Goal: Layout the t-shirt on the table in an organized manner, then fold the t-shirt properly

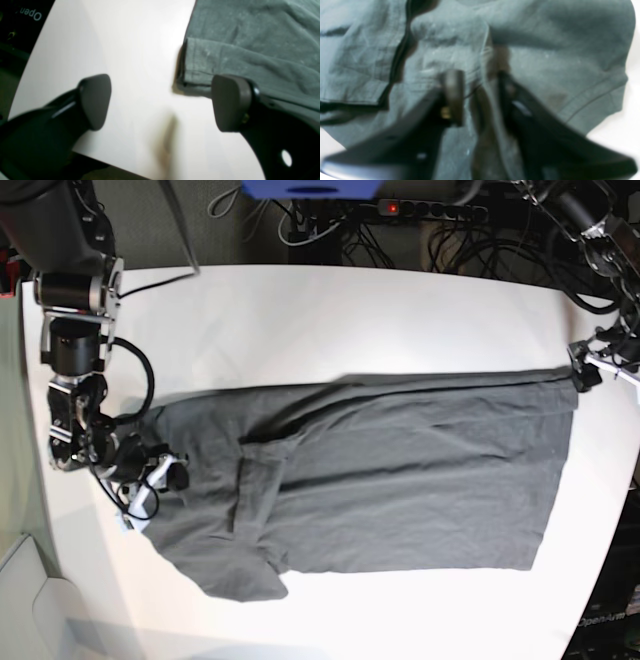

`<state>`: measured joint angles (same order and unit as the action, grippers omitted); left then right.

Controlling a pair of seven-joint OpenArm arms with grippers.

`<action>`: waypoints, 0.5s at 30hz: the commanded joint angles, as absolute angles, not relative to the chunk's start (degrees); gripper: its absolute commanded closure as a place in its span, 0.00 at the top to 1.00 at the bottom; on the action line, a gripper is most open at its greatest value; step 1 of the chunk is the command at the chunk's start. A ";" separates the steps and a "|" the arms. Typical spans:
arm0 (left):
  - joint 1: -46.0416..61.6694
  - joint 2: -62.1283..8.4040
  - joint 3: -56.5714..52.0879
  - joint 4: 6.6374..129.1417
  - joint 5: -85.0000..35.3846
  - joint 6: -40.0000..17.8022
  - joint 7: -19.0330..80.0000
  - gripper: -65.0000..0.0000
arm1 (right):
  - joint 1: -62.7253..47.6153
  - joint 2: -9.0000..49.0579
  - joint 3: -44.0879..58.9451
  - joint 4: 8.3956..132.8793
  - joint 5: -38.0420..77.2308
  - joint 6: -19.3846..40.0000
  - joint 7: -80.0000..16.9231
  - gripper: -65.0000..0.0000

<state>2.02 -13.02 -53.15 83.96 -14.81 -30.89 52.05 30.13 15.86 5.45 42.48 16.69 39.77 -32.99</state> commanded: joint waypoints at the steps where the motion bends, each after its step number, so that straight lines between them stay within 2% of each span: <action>1: 1.36 -14.20 -53.32 85.05 -15.43 -30.90 50.86 0.95 | 32.04 16.48 5.67 43.47 17.45 40.00 -31.69 0.14; 3: 1.36 -14.11 -53.32 85.05 -15.43 -30.90 50.86 0.95 | 32.22 16.48 5.67 43.47 17.45 40.00 -31.69 0.08; 12: 1.27 -14.20 -53.32 85.05 -15.43 -30.90 50.86 0.95 | 31.87 18.15 6.11 44.18 17.71 40.00 -35.47 0.07; 15: 1.27 -14.29 -53.32 84.97 -15.43 -30.90 50.86 0.95 | 28.00 18.68 6.64 51.12 18.24 40.00 -37.67 0.07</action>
